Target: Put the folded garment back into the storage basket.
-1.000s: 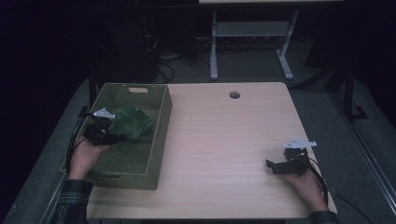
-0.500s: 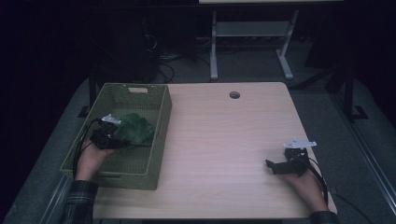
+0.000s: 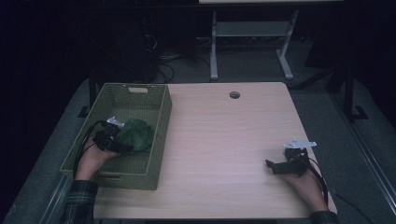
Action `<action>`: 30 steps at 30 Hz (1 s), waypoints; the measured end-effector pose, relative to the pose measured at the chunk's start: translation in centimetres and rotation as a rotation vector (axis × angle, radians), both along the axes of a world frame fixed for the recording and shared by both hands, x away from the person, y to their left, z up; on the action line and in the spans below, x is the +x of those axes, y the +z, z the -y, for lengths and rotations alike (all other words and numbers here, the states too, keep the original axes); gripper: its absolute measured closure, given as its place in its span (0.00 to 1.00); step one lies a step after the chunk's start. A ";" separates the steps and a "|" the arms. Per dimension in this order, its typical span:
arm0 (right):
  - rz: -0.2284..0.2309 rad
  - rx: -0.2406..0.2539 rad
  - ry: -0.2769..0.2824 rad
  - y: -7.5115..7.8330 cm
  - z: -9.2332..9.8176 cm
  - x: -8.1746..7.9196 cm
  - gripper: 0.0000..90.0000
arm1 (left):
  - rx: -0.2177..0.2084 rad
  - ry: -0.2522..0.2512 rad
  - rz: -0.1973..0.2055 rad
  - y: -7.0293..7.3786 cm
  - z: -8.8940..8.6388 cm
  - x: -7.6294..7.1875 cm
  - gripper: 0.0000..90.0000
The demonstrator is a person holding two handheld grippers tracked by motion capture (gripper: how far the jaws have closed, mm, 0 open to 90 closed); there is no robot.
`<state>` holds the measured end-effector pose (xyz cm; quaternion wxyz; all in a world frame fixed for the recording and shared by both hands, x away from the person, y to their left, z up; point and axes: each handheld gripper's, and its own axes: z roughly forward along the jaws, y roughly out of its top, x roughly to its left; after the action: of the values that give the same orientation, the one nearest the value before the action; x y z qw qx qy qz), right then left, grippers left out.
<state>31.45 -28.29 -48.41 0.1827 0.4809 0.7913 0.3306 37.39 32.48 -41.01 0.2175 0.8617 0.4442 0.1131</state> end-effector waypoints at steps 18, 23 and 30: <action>0.000 0.000 0.000 0.0 0.0 0.0 0.00 | -0.138 -0.011 0.167 4.3 0.3 -1.3 0.20; 0.000 0.000 0.000 0.0 0.0 0.0 0.00 | -0.170 -0.030 0.208 5.9 1.8 -1.6 0.20; 0.000 0.000 0.000 0.0 0.0 0.0 0.00 | -0.212 -0.057 0.264 7.7 4.6 -2.0 0.20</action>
<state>31.46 -28.29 -48.40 0.1826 0.4810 0.7912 0.3307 35.40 27.87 -33.26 0.3668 0.8238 0.3966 0.1718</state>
